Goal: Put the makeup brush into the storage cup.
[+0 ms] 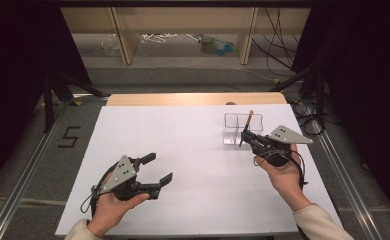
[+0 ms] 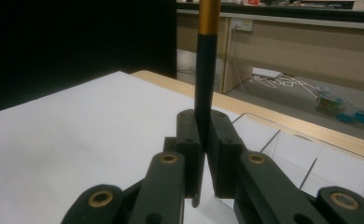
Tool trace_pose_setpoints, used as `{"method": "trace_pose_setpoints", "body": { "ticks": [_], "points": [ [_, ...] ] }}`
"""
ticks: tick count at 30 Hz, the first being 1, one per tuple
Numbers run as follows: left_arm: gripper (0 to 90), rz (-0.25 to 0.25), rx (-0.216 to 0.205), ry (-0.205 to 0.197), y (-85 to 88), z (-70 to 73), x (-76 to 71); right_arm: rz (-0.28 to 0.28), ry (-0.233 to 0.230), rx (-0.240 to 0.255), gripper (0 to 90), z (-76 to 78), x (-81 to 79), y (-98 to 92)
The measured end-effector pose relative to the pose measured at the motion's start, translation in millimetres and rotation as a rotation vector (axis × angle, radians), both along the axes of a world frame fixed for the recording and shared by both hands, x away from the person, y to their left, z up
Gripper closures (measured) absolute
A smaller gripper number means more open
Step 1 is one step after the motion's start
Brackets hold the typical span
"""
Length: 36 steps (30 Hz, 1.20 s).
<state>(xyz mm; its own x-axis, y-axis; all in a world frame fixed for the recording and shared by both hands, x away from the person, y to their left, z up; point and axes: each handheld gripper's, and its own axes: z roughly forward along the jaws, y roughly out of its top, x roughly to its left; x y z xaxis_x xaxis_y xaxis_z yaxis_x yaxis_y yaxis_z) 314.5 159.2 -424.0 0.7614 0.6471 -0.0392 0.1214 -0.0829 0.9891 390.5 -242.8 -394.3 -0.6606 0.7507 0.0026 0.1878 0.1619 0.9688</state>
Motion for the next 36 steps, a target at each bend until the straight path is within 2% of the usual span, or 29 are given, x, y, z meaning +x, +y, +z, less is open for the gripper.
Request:
{"method": "trace_pose_setpoints", "body": {
  "ticks": [29,31,36],
  "points": [
    [17.0,0.002,0.000,0.001,0.1,-0.2,0.2,-0.018,-0.017,0.000,84.3,2.1,7.6,-3.8],
    [17.0,0.002,0.001,0.002,0.1,-0.3,0.1,-0.024,-0.001,0.011,84.3,2.2,7.0,-3.0],
    [17.0,0.002,0.000,0.000,0.3,-0.2,0.2,-0.032,-0.009,-0.001,84.3,3.2,8.5,-4.6]
  ]
}}
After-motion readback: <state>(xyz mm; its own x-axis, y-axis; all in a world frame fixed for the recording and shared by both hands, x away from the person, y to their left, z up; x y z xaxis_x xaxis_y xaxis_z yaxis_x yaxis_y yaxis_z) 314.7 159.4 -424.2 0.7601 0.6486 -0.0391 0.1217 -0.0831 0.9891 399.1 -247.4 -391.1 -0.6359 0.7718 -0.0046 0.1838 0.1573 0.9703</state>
